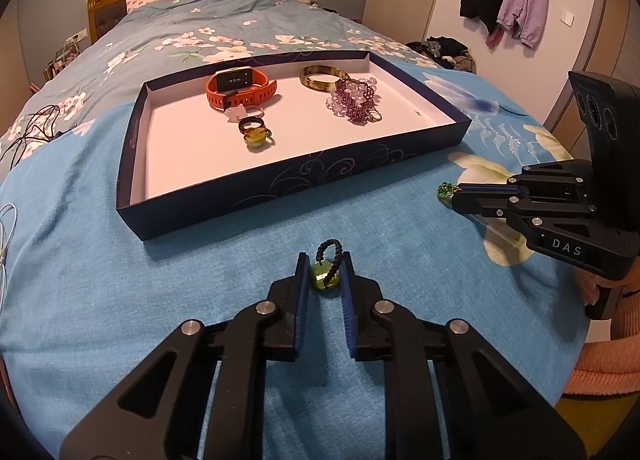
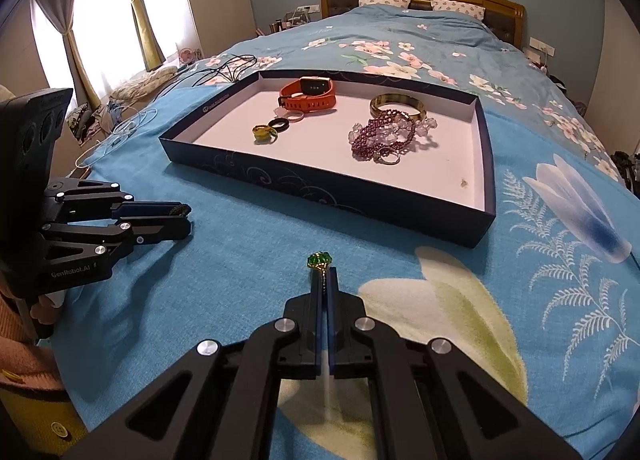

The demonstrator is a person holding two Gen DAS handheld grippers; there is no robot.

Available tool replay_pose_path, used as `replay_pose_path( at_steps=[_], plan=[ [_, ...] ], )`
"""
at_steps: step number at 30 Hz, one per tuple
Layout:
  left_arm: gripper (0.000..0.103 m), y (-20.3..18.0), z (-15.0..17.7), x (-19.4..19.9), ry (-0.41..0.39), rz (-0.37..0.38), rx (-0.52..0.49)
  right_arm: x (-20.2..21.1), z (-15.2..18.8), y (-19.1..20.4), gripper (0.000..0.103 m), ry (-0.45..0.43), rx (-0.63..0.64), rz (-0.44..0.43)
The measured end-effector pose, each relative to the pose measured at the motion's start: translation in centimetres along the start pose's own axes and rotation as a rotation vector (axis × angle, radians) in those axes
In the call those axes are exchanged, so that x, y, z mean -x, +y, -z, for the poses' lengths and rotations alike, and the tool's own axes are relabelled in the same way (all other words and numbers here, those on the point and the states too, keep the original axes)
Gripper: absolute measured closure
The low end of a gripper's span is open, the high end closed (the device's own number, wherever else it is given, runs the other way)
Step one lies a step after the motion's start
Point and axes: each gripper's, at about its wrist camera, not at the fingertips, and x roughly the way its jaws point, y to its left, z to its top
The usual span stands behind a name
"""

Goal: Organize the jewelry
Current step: 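Grasp the green beaded ring with the left gripper while right grasps the green ring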

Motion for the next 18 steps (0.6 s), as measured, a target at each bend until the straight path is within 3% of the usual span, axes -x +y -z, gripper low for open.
replay_pose_path(
  at_steps=[18],
  plan=[
    [0.088, 0.0, 0.1, 1.0, -0.035, 0.0, 0.011, 1.6, -0.1, 0.0, 0.102, -0.056, -0.015, -0.025]
  ],
)
